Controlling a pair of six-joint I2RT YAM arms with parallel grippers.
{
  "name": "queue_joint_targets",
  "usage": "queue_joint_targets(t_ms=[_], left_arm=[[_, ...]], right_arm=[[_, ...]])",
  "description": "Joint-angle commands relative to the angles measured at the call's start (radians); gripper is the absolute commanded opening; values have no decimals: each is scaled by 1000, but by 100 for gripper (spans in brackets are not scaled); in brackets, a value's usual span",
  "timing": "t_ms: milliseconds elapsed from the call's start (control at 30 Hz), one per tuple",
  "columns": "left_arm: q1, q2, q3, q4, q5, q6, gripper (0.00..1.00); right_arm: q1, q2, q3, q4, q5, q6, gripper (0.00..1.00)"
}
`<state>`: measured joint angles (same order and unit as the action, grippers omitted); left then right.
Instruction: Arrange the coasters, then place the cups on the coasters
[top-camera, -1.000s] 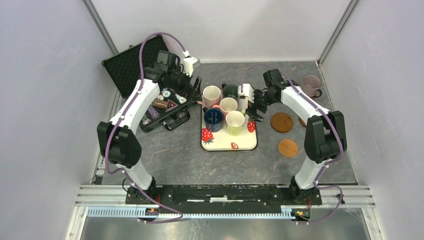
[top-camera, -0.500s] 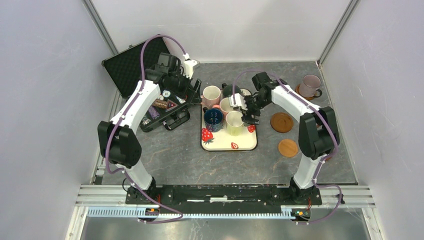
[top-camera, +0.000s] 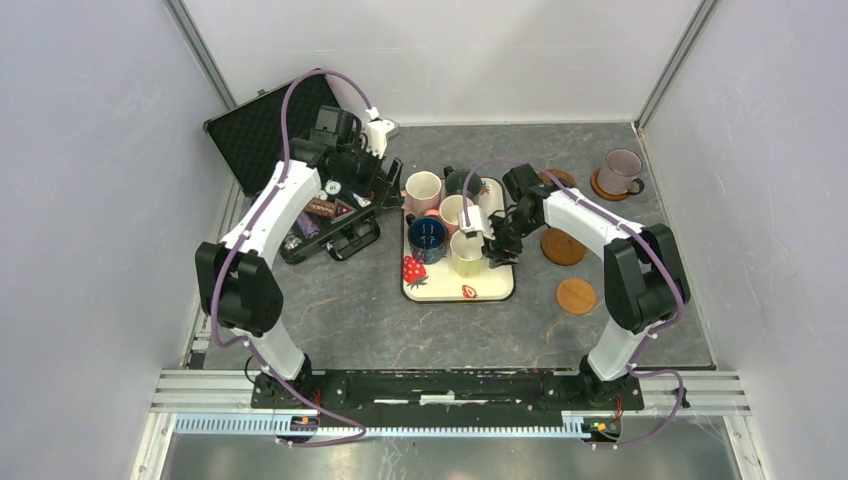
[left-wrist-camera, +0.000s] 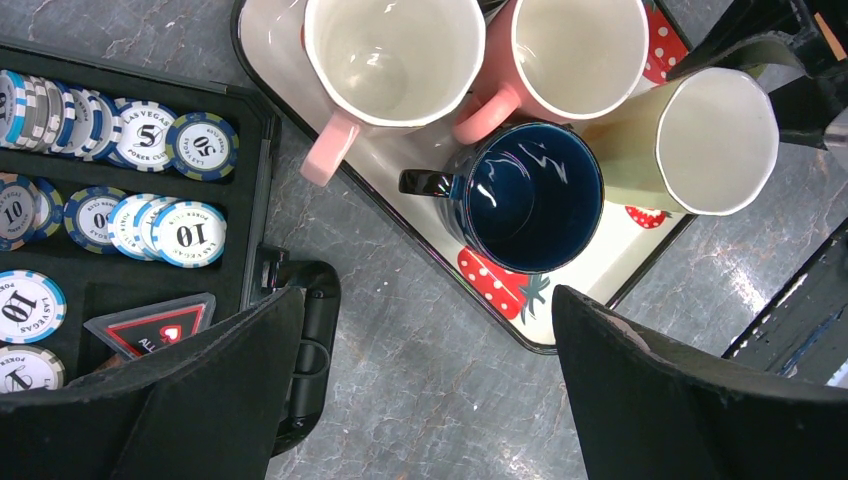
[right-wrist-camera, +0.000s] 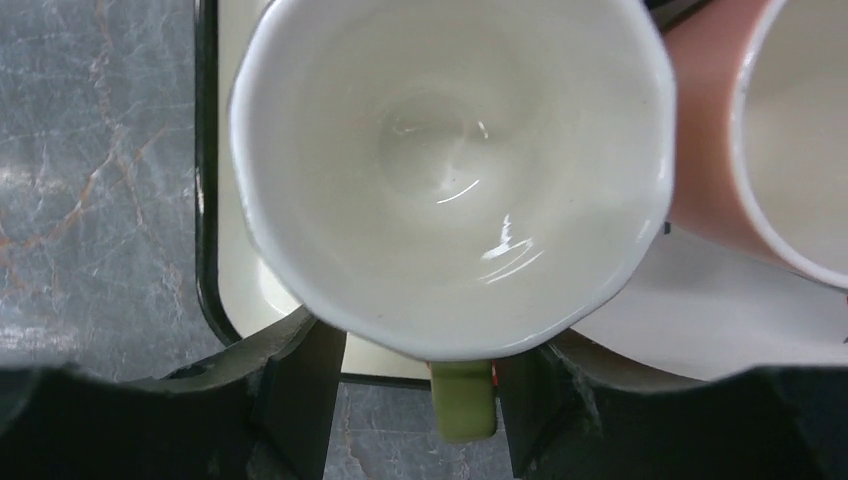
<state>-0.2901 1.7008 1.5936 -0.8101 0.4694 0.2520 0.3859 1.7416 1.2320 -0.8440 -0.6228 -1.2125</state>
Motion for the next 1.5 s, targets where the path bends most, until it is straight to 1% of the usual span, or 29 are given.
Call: queue_joint_targets(t_ms=[0,167,300,433,500,533,700,800,900,967,1067,1167,1233,1467], left_arm=[[-3,-49,-4,25,6,-5,100],[-2,-54,-6,25,-6,-3,100],[-3,-56,-7,25,-8,-3,100],[-3,-57,-12,36,-13,-9,100],[-3,-59,-18,49,-15,-19,100],[-3,-59,-20,55,-15,-22,100],[-3,-51,-11,64,-14,-34,100],[-3,-45,1,63,-9,-33,100],[-2,-41,12,63,-9,-35,100],[-3,-36,21,63,-10,-38,100],[-2,-26,36,63,-12,-46,100],[-3,-14,50,63,-15,-51,100],[-2,-11,52,63,-18,-51,100],[-3,-8,47,55,-35,-46,100]], right_arm=[[8,-32,-13,155,24,156,58],[7,-7,-15,183,57,211,49],[7,-34,-35,189,59,240,33],[-1,-99,-73,183,47,262,17],[-14,-124,-84,175,30,277,3],[-24,-134,-86,175,23,291,0],[-99,-182,-41,155,-27,312,0],[-170,-194,34,127,-67,320,0],[-272,-167,128,120,-74,360,0],[-335,-126,195,132,-43,400,0],[-408,-51,271,206,57,510,0],[-451,30,360,242,156,603,0],[-476,81,406,254,192,651,0],[-517,190,441,290,217,691,0]])
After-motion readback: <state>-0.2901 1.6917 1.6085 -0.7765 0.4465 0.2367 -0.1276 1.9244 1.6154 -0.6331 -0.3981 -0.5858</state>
